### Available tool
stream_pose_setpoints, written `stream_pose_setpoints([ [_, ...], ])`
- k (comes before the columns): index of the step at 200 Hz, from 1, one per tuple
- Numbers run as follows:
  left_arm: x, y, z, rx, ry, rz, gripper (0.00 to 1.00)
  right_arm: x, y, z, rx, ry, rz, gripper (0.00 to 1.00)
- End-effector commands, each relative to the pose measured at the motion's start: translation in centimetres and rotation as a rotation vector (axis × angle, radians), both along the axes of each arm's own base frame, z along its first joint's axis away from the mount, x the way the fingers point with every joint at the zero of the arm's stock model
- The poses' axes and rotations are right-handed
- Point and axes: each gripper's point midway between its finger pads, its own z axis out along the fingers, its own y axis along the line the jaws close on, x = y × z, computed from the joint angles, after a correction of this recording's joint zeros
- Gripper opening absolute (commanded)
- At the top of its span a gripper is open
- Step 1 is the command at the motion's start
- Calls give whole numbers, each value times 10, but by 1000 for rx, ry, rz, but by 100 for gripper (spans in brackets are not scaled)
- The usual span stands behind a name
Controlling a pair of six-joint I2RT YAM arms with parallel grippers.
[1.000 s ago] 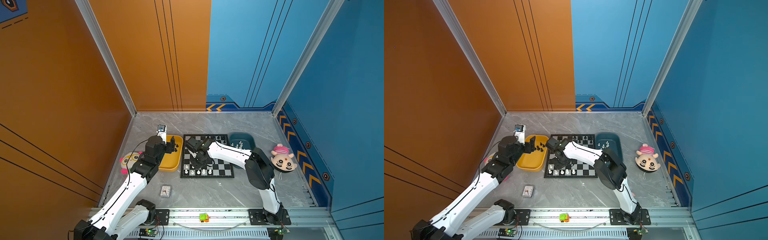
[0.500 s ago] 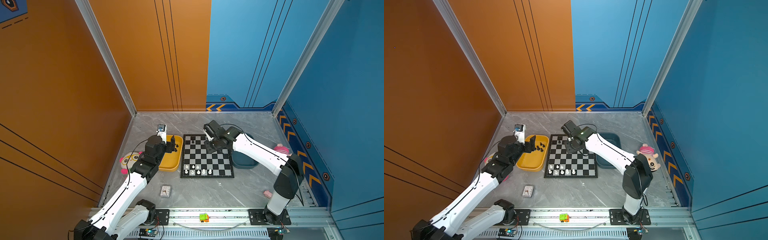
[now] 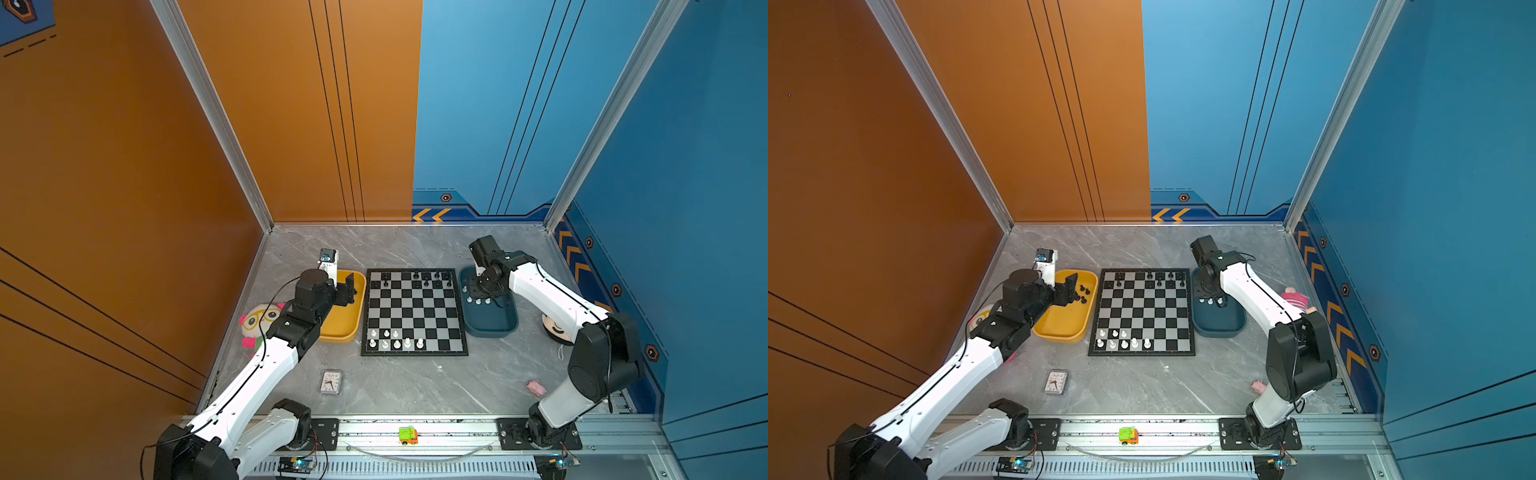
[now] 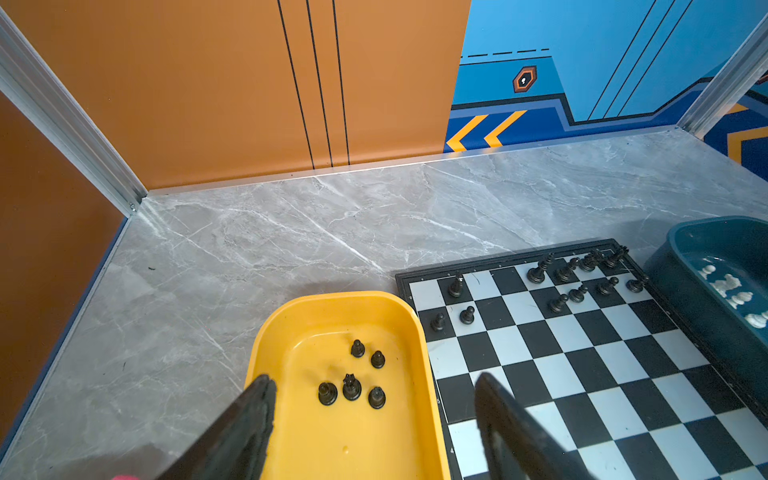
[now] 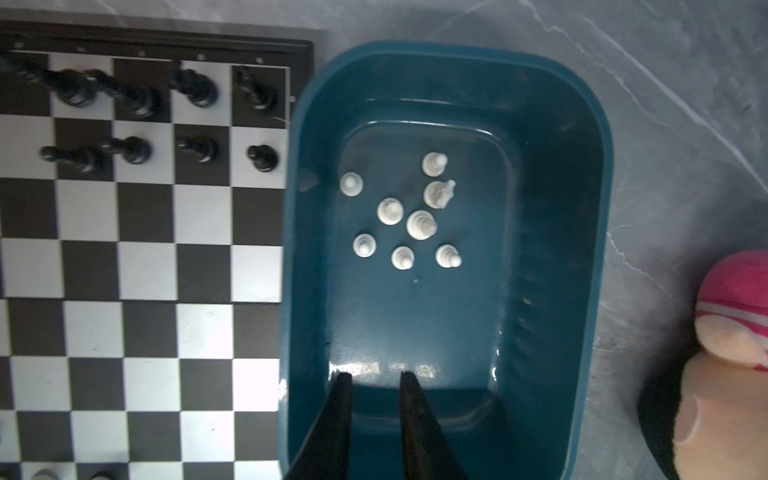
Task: Set up the chess pieces on the board
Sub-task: 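Move the right gripper back over the teal tray, then lower the right gripper and grasp another white pawn in the teal tray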
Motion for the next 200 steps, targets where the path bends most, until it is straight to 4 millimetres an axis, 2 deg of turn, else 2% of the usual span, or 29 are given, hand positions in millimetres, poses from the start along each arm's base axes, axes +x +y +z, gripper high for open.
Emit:
stream_pose_setpoints([
  [1,4,-2,10,-36,-16,-8,77,6,-18,-4,-7,-18,-21,23],
  [34,6,-5,9,-43,-6,-15,77,9,-35,-25,25,18,-60,22],
  [88,8,-5,7,-49,2,-14,77,14,-39,-51,71,62,-74,22],
  [145,8,-5,7,-48,4,-12,76,19,-44,-67,76,93,-89,23],
  [200,8,-5,4,-45,11,-11,76,24,-44,-74,89,96,-97,26],
])
